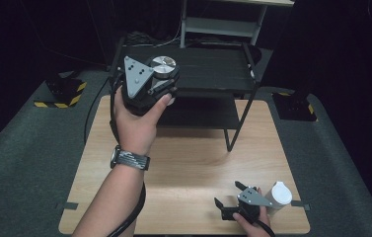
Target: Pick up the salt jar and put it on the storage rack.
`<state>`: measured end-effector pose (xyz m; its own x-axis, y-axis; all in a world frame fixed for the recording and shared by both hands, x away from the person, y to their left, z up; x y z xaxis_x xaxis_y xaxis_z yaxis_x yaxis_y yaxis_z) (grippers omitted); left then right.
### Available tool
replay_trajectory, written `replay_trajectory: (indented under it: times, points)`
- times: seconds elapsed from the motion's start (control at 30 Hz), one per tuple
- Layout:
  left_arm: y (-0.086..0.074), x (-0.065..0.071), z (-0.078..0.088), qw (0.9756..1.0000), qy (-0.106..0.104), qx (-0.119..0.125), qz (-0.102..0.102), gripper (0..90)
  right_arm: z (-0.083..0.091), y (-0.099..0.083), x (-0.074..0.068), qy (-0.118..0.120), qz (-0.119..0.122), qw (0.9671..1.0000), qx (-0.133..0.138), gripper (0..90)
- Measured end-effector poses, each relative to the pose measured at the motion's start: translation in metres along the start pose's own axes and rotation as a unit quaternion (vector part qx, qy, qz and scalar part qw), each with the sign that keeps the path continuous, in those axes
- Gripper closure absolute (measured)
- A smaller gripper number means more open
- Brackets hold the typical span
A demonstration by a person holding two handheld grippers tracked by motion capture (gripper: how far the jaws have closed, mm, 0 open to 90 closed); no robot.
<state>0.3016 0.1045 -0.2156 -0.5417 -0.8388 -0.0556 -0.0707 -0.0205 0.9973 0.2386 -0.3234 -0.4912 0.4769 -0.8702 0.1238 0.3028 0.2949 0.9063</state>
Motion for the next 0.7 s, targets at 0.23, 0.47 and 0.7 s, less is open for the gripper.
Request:
replay_trajectory:
  times: [0.23, 0.47, 0.7]
  points:
    - [0.003, -0.005, -0.013, 0.9999, 0.014, -0.003, 0.004, 35.0, 0.0, 0.0, 0.001, 0.003, -0.002, 1.0, 0.0, 0.5]
    - [0.003, -0.011, -0.034, 0.9997, 0.023, -0.012, 0.0, 35.0, 0.0, 0.0, 0.003, 0.007, -0.005, 1.0, 0.0, 0.5]
    - [0.003, -0.017, -0.058, 0.9995, 0.029, -0.012, 0.008, 34.9, -0.001, -0.001, 0.006, 0.01, -0.014, 0.9998, 0.002, 0.4]
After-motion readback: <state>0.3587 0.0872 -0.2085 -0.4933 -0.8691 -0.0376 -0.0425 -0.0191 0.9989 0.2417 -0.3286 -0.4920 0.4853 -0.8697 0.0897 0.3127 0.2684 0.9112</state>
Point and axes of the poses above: each handheld gripper's, and its own axes: z roughly backward along the jaws, y roughly out of its top, x roughly to its right, the point moved 4 cm from there along -z, roughly forward along the jaws, and after that the axes turned 12 degrees about -y, right-handed, at the moved point
